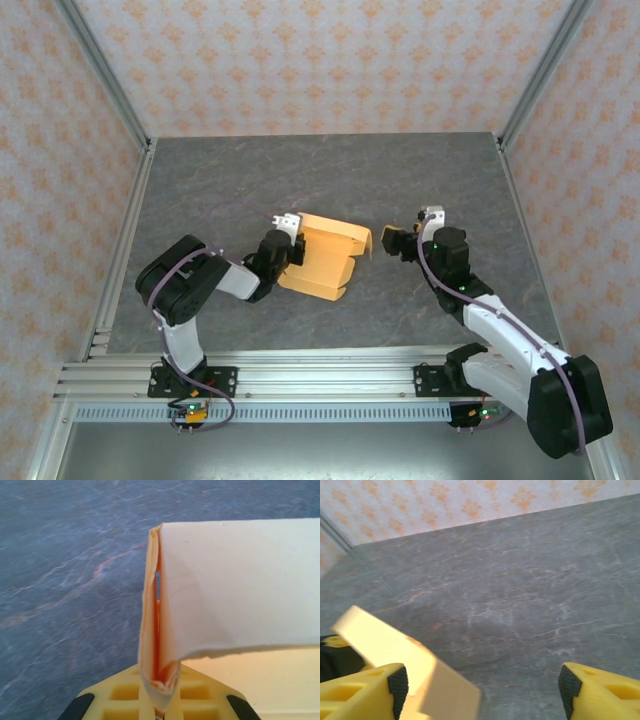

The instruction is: Fold the paper box

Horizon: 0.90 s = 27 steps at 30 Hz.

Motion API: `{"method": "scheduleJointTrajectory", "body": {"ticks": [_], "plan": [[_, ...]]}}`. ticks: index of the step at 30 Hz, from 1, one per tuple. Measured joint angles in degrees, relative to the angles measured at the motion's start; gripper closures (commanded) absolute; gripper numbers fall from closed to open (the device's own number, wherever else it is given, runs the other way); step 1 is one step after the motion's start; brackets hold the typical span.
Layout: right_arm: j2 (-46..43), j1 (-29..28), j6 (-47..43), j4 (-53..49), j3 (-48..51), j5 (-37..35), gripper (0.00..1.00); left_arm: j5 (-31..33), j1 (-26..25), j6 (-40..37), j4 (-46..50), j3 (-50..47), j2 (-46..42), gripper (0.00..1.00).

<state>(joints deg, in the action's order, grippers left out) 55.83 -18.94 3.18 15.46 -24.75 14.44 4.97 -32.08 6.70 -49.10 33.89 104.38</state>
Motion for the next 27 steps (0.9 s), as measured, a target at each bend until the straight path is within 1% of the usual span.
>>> {"method": "scheduleJointTrajectory", "body": {"ticks": [2, 5, 11, 12, 18, 22, 27], "plan": [[2.2, 0.4, -2.9, 0.0, -0.5, 0.3, 0.25, -0.2, 0.8, 0.4, 0.8, -0.5, -0.9, 1.00], [6.1, 0.6, -7.4, -0.9, -1.5, 3.4, 0.26, -2.1, 2.0, 1.0, 2.3, -0.6, -1.8, 1.00], [13.5, 0.6, -15.1, -4.9, -7.4, 10.6, 0.36, -7.3, 3.4, 1.7, 3.5, -0.4, -2.4, 1.00], [14.3, 0.5, -16.0, -5.1, -8.2, 12.2, 0.36, -8.3, 3.7, 1.9, 4.0, -0.2, -2.5, 1.00], [14.7, -1.0, -18.5, -4.3, -8.5, 18.0, 0.39, -13.4, 4.7, 2.5, 6.2, 0.7, -3.1, 1.00], [15.3, -2.2, -18.9, -2.0, -8.2, 19.9, 0.41, -15.3, 5.1, 2.5, 7.5, 1.4, -3.5, 1.00], [17.6, -4.7, -19.6, 0.3, -8.2, 20.4, 0.45, -17.1, 6.7, 2.4, 10.2, 2.5, -3.7, 1.00]]}}
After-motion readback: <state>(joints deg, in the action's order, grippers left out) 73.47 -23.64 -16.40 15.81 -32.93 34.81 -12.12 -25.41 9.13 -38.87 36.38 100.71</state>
